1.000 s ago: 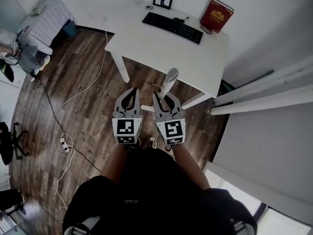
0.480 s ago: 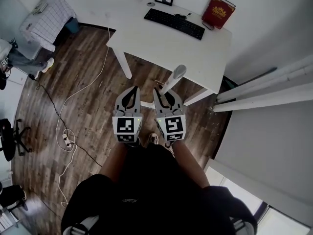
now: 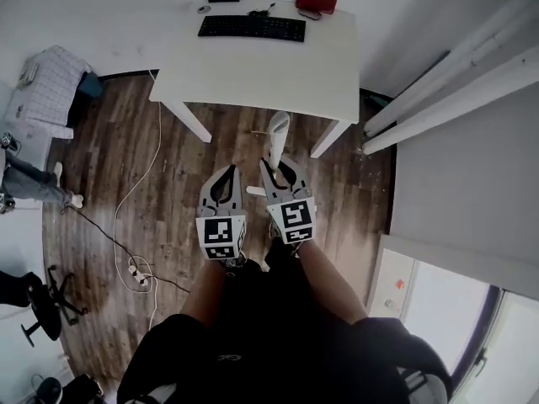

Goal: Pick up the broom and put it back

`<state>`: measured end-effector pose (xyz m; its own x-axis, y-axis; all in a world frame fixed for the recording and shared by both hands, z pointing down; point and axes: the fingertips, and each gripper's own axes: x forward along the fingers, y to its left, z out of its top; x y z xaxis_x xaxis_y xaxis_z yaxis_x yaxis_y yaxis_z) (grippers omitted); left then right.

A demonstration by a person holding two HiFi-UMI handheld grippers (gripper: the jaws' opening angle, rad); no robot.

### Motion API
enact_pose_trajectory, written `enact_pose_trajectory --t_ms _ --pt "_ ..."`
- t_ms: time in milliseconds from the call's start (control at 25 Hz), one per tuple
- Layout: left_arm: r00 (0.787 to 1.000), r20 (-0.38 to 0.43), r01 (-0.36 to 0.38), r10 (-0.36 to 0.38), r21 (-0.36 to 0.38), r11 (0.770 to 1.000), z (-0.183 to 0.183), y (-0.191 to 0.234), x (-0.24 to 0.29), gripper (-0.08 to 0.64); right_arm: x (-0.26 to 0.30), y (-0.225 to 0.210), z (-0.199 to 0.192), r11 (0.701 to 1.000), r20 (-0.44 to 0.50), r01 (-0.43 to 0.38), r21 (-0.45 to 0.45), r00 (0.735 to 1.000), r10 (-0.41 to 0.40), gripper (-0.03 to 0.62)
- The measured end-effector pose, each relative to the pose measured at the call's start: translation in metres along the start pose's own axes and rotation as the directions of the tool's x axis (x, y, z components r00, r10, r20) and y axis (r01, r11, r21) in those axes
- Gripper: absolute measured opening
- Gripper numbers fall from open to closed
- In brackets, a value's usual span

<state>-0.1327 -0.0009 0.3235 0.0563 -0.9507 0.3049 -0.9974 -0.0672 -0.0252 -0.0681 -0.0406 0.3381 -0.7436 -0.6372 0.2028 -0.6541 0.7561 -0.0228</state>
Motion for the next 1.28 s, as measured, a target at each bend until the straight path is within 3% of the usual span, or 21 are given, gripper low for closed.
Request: enact_pose_trajectory --t_ms 280,440,760,1080,1280 --pt "0.987 -0.034 0.155 -0.156 -0.018 0.988 -0.041 -0.026 -0.025 0.0 -0.046 -0.017 -0.064 0.978 -0.058 0.202 0.057 0.978 -0.198 0.083" --pt "0.965 -0.082 0.249 -0.25 -0.012 0.968 -0.072 -0.035 -0.05 0.0 -0.064 -0.015 -0.103 0.971 -0.102 0.233 0.057 0.969 -0.226 0.083" --pt "0.941 -0.143 0.313 -0.308 0.014 0.95 -0.109 -0.03 -0.056 0.0 -0.087 -0.032 -0.137 0.931 -0.168 0.354 0.087 0.927 -0.336 0.083" --pt "0.913 -0.231 0.35 -0.337 0.02 0.936 -0.139 -0.062 -0.012 0.0 -0.075 -0.051 -0.216 0.931 -0.287 0.339 0.132 0.913 -0.291 0.083" --pt "0.897 -0.31 0.334 -0.315 0.009 0.942 -0.169 -0.061 0.028 0.0 -0.048 -0.076 -0.272 0.933 -0.356 0.315 0.175 0.904 -0.238 0.083"
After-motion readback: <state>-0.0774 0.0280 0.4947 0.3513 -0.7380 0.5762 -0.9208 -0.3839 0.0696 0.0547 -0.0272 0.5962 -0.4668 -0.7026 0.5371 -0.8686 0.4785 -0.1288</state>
